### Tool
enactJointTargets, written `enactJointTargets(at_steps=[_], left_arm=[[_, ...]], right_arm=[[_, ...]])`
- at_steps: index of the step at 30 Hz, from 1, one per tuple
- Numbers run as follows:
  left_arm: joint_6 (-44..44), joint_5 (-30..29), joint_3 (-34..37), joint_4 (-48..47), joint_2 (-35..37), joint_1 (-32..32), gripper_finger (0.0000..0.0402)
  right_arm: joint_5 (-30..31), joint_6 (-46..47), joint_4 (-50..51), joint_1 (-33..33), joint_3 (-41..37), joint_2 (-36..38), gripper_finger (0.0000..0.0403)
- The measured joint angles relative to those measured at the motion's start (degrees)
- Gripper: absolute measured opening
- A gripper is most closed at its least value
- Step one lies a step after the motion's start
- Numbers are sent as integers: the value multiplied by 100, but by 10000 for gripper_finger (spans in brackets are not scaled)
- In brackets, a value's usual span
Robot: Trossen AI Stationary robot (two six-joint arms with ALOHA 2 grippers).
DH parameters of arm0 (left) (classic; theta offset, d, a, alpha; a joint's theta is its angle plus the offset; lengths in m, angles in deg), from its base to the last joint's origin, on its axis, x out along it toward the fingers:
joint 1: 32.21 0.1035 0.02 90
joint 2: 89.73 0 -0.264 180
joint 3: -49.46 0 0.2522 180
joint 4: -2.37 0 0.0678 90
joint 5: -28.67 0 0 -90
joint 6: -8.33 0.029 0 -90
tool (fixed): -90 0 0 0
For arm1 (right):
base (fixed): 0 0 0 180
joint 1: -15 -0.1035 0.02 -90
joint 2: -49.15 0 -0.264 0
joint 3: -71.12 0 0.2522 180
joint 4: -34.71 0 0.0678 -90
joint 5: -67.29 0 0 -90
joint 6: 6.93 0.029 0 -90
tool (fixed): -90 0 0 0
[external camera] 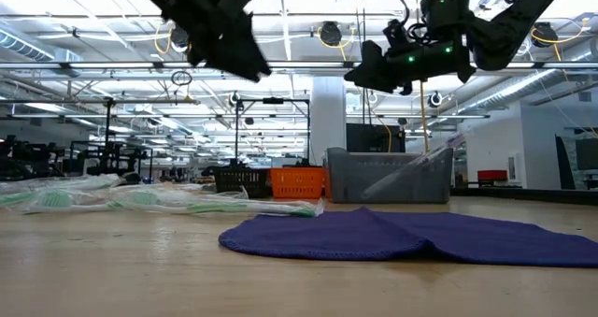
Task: Pick & Place Toothbrushes
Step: Put the orange toothbrush into the orange basket
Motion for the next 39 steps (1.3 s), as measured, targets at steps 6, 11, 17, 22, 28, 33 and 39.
enactJointTargets(at_steps=[6,11,17,22,28,33,39], left_arm=[[-1125,-1,0,-1259,0,0,186],[-2511,15,0,-2384,0,0,186],[-3965,100,0,-3783,0,0,186],[-4291,310,78,-3938,0,6,186],[-4560,616,605,-3786,-2,109,186],[-4856,950,1013,-3767,-4,276,186],[-4670,1114,1425,-2978,-4,352,186]], right_arm=[[-978,154,234,-410,0,0,191],[-1319,152,329,-784,1,-2,188],[-1317,144,343,-1133,0,-2,184],[-1314,-31,343,-1300,0,-2,186],[-1313,-43,343,-1364,0,-2,187],[-1313,-22,343,-1358,0,-2,186],[-1313,-22,343,-1358,2,-2,181]])
